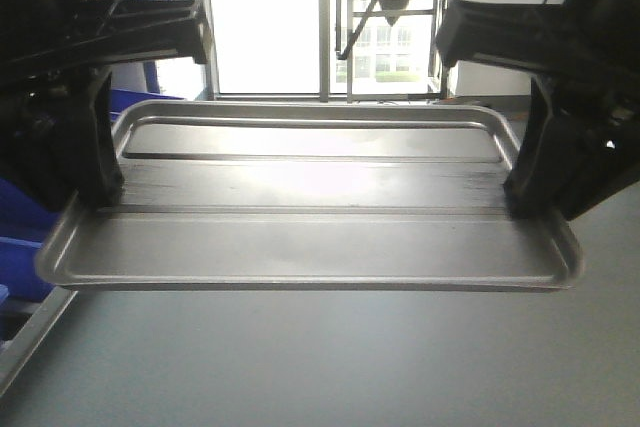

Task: Grab silver tray and place in blue box
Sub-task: 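Hold the tray level in both grippers while the base drives to the bins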

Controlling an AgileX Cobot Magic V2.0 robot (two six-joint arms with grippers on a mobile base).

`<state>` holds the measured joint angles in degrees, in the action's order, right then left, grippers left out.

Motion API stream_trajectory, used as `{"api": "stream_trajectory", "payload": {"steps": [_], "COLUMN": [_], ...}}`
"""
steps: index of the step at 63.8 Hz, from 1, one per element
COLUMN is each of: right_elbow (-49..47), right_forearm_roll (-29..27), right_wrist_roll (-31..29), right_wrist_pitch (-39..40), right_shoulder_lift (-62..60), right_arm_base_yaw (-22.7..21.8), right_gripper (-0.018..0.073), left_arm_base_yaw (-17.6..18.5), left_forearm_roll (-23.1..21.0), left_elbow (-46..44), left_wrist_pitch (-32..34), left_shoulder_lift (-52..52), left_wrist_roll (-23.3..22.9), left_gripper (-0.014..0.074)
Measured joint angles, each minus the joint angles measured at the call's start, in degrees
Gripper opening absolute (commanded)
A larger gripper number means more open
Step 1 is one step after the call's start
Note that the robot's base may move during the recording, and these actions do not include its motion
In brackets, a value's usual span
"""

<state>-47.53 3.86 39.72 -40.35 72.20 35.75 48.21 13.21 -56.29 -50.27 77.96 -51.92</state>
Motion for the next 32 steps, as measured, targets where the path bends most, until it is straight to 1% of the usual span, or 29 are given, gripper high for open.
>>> {"api": "stream_trajectory", "payload": {"steps": [32], "right_elbow": [0.0], "right_forearm_roll": [0.0], "right_wrist_roll": [0.0], "right_wrist_pitch": [0.0], "right_shoulder_lift": [0.0], "right_arm_base_yaw": [0.0], "right_gripper": [0.0057], "left_arm_base_yaw": [0.0], "left_forearm_roll": [0.0], "left_elbow": [0.0], "left_wrist_pitch": [0.0], "left_shoulder_lift": [0.0], "left_wrist_roll": [0.0], "left_gripper": [-0.0015]}}
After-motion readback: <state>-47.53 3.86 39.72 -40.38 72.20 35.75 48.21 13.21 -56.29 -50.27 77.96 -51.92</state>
